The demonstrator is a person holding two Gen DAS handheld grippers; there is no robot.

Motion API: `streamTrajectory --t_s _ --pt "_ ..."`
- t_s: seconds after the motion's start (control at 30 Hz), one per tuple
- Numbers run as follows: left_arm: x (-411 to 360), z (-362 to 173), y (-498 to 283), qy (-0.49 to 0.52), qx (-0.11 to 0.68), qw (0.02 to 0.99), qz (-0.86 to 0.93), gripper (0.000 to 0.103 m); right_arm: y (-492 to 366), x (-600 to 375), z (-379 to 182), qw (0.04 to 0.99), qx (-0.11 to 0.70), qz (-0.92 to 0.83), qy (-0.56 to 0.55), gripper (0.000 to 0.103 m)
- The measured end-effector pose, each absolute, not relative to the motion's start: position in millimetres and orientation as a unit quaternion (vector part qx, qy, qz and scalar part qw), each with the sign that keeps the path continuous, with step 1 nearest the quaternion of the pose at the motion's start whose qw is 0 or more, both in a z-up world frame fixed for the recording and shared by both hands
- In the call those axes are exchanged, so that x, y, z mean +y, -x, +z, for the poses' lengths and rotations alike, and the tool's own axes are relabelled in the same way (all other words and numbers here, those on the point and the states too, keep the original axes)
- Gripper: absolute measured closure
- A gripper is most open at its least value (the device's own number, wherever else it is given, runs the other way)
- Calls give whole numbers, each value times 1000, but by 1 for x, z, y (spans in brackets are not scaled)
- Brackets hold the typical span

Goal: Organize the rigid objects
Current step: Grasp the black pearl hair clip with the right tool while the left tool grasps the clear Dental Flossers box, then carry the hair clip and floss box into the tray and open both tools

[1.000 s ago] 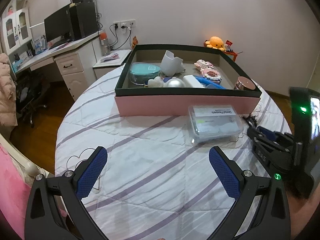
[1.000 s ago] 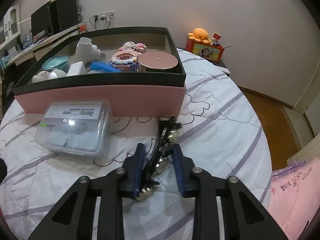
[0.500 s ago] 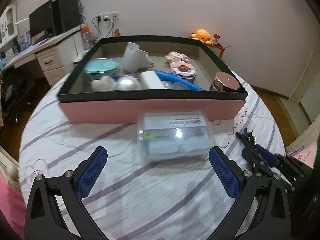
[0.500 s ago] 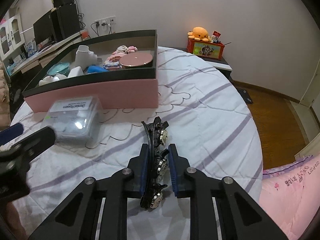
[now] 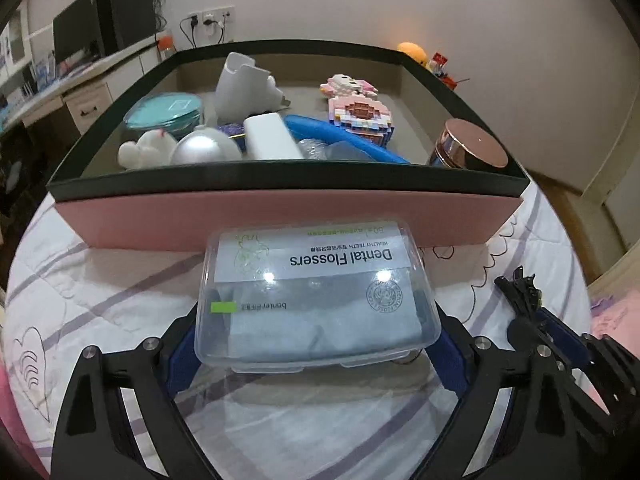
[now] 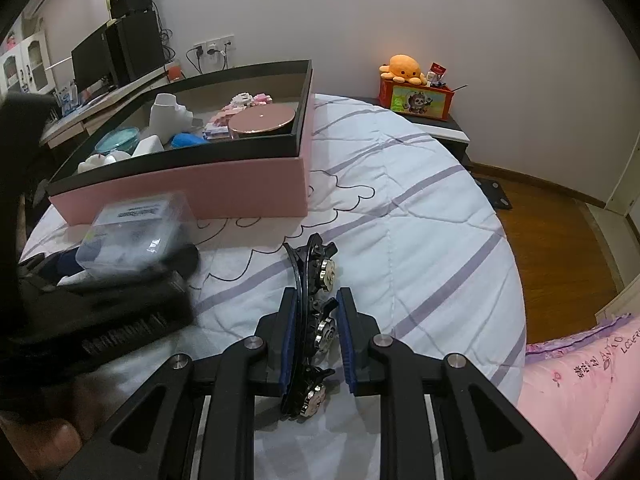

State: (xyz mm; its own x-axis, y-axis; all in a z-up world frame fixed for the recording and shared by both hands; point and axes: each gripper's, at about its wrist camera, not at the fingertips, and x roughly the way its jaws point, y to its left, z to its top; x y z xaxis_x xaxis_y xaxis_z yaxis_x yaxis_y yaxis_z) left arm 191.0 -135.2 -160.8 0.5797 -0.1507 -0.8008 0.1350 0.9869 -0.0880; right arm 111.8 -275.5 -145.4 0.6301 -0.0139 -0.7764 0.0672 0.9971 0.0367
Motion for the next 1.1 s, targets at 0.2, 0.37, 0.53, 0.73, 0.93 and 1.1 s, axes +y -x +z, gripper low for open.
streamTrajectory --t_s 0.2,0.37,0.53,0.73,0.93,1.1 --pt "-110 -147 -173 9 433 898 -75 9 -108 -272 -136 905 423 -10 -38 84" --pt "-89 -128 -161 14 417 906 -74 9 -103 -259 -118 912 409 1 -34 84" --pt "-73 -110 -152 17 399 914 -71 9 -100 -240 -95 920 390 15 -24 84" --pt "-59 -81 -161 13 370 927 -68 9 -110 -225 -52 935 350 45 -23 84" --pt "-56 -55 -195 -2 341 938 -65 9 -154 -213 -22 943 327 64 -12 84" --pt "-57 -55 -229 -9 335 941 -53 9 -202 -203 -21 938 339 71 5 84"
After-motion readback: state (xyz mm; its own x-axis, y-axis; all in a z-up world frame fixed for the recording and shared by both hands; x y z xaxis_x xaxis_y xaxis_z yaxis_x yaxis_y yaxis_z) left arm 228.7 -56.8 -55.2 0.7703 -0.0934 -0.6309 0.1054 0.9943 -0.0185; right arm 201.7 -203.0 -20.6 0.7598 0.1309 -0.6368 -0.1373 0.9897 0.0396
